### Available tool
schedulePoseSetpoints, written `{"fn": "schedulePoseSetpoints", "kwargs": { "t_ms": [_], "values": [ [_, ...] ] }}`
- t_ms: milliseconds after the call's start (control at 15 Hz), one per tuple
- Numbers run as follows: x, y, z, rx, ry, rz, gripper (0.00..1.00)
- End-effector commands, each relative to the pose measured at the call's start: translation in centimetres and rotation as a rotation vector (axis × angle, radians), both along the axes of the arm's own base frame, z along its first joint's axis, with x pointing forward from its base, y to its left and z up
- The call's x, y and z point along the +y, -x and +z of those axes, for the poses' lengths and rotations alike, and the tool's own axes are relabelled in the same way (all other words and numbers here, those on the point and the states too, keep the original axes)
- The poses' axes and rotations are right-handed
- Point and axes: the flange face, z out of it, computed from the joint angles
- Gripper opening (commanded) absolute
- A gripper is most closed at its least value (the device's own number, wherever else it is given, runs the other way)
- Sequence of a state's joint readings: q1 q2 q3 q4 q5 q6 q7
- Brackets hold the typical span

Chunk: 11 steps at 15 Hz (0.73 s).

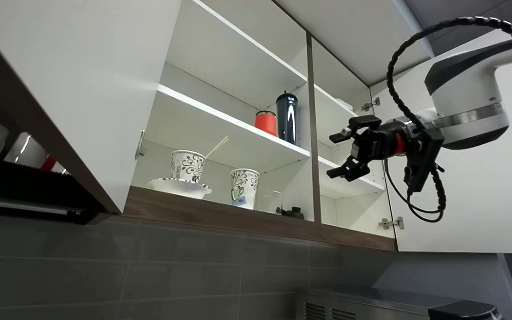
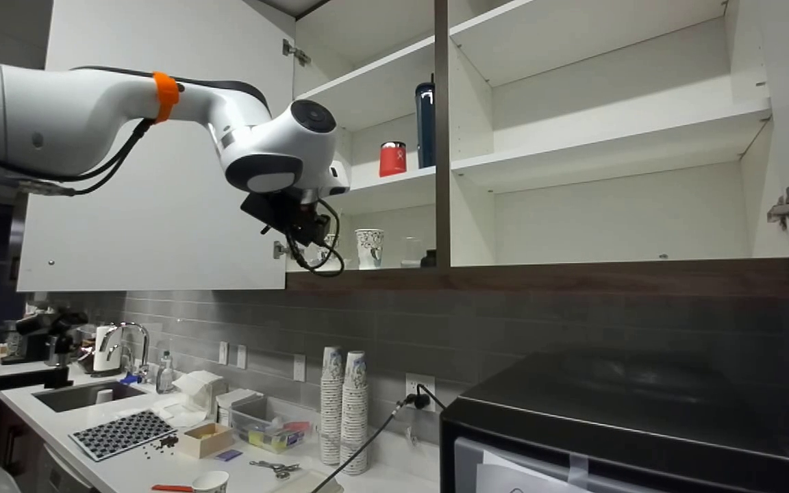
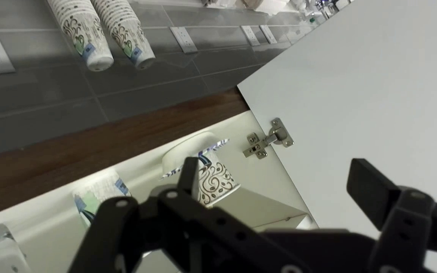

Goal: Put the straws inside the tea cup then put the cup and side plate inside the top cupboard

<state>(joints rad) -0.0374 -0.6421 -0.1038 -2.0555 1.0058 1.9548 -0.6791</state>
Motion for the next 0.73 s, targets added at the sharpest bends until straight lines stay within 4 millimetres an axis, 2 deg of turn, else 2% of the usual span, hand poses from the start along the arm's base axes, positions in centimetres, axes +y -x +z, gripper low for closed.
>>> {"fn": "schedulePoseSetpoints", "kwargs": {
  "t_ms": [0,67,333,667],
  "values": [
    [0.1,3.4,-2.7,0.079,0.053,-0.019,1.0],
    [-0.1,1.4,-1.2,0.032,0.029,-0.01,1.0],
    [0.0,2.8,-2.1,0.054,0.046,-0.016,1.0],
    [0.0,2.9,-2.2,0.058,0.048,-0.017,1.0]
  ]
}}
